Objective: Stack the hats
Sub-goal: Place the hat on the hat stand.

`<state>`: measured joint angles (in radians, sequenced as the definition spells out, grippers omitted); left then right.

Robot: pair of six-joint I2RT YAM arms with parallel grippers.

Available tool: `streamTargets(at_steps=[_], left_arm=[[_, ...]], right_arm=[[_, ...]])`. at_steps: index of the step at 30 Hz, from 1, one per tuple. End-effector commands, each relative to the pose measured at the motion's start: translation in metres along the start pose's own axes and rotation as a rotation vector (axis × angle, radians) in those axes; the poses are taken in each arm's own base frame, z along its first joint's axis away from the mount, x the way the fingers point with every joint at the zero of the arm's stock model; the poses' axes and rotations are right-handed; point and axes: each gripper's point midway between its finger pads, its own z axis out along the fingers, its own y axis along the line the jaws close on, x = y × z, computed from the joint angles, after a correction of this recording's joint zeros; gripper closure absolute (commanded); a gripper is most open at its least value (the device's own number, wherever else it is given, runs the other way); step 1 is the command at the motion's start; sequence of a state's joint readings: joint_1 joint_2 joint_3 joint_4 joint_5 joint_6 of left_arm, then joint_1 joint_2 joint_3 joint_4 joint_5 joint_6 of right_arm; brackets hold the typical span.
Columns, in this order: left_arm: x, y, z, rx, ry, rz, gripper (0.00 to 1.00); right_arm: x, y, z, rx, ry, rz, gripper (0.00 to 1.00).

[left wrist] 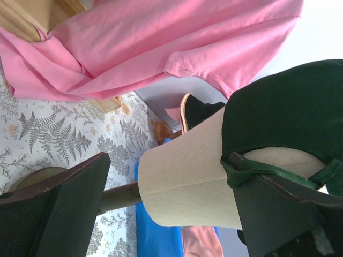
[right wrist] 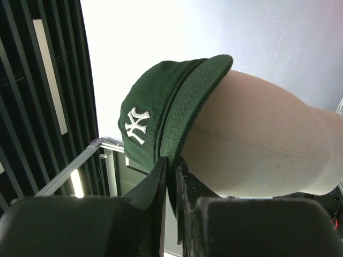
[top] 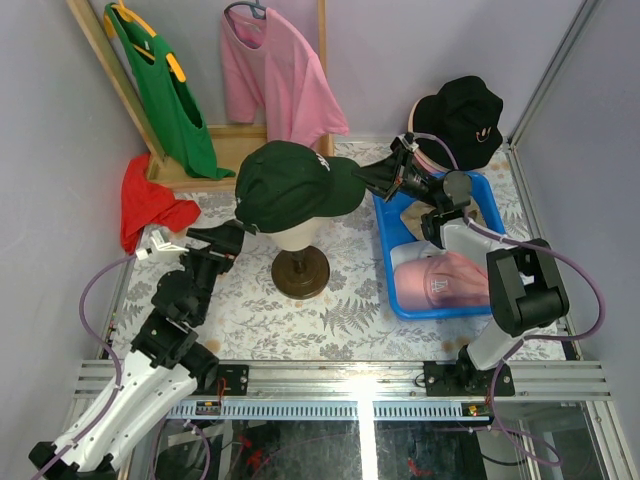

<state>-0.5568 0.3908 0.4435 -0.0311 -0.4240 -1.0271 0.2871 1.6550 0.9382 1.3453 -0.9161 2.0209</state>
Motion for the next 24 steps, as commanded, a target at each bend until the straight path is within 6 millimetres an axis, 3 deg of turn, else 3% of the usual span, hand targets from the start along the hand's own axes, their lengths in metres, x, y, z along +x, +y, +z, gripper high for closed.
streamTargets(at_steps=[1, 5, 12, 19, 24], left_arm=[[0.038, 0.061, -0.006, -0.132, 0.146, 0.220, 0.11], [0.041, 0.068, -0.002, -0.144, 0.147, 0.270, 0.11], [0.022, 0.100, 0.010, -0.372, -0.004, 0.365, 0.11], [0.013, 0.094, 0.024, -0.440, -0.219, 0.474, 0.10], [0.010, 0.084, 0.030, -0.422, -0.292, 0.448, 0.09]], right_arm=[[-0.045, -0.026, -0.011, 0.050, -0.138, 0.037, 1.00], [-0.050, -0.025, -0.009, 0.038, -0.142, 0.042, 1.00], [-0.051, -0.025, -0.001, 0.020, -0.163, 0.049, 1.00], [-0.054, -0.036, 0.012, -0.009, -0.241, 0.074, 1.00], [-0.071, -0.046, 0.016, -0.025, -0.334, 0.096, 1.00]])
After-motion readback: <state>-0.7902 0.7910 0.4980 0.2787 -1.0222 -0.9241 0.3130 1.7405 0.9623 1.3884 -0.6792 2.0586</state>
